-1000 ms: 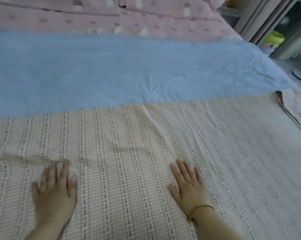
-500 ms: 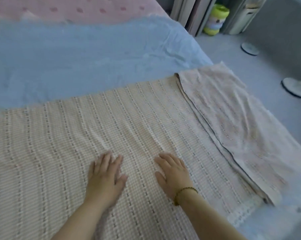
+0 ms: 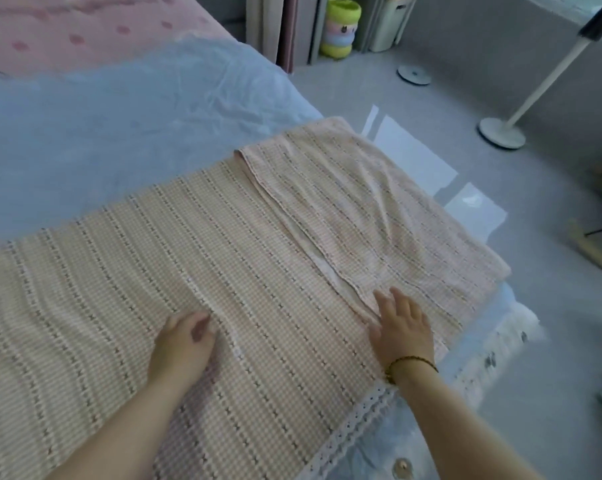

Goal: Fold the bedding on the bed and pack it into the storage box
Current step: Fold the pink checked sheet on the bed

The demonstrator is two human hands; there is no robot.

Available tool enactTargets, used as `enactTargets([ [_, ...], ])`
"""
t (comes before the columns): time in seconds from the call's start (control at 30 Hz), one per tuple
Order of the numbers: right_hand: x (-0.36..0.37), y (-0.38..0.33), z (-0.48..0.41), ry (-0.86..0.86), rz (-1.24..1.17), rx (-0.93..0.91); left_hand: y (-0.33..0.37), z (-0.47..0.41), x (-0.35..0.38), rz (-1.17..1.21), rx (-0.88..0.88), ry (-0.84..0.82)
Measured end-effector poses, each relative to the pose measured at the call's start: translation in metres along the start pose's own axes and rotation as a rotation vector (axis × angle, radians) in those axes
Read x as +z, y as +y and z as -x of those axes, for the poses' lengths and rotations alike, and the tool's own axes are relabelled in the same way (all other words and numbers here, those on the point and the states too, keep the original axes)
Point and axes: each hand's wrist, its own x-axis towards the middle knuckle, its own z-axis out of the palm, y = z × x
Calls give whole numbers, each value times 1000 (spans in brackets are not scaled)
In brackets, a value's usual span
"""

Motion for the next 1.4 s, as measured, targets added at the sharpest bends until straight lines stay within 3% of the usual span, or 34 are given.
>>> enactTargets([
  [0.1, 3, 8, -17, -85, -17, -24, 33, -13, 14, 12, 47, 19],
  [0.27, -7, 30, -44, -351, -284, -245, 115, -35, 65, 32, 181, 14],
  [0.33, -18, 55, -71, -250, -312, -309, 158, -45, 89, 87, 162, -22],
  [0.4, -36, 93, -117, -86, -291, -325, 201, -60, 122, -15, 115, -35],
  [0.57, -69, 166, -202, -144, -211, -140, 234, -77, 169, -413, -134, -246],
  [0.7, -78, 192, -240, -233, -481, 67, 240, -80, 174, -509, -177, -266],
  [0.8, -86, 192, -257, -221, -605, 45, 246, -83, 178, -534, -204, -248],
  [0.9, -100, 188, -263, -343, -806, 77, 252, -80, 177, -536, -234, -231],
  [1.0, -113, 182, -260, -398, -759, -76, 276, -83, 174, -388, -269, -66],
  [1.07, -117, 172, -254, -378, -700, -172, 308, -99, 171, -31, -208, 65],
  [1.13, -115, 162, -247, -372, -628, -240, 348, -122, 167, 343, -113, 55],
  [1.17, -114, 158, -243, -370, -589, -259, 368, -133, 167, 417, -62, 22],
  [1.27, -113, 146, -231, -381, -535, -297, 408, -164, 166, 204, 104, -49],
  [1.4, -117, 129, -224, -360, -498, -416, 413, -190, 164, -157, 136, -112],
])
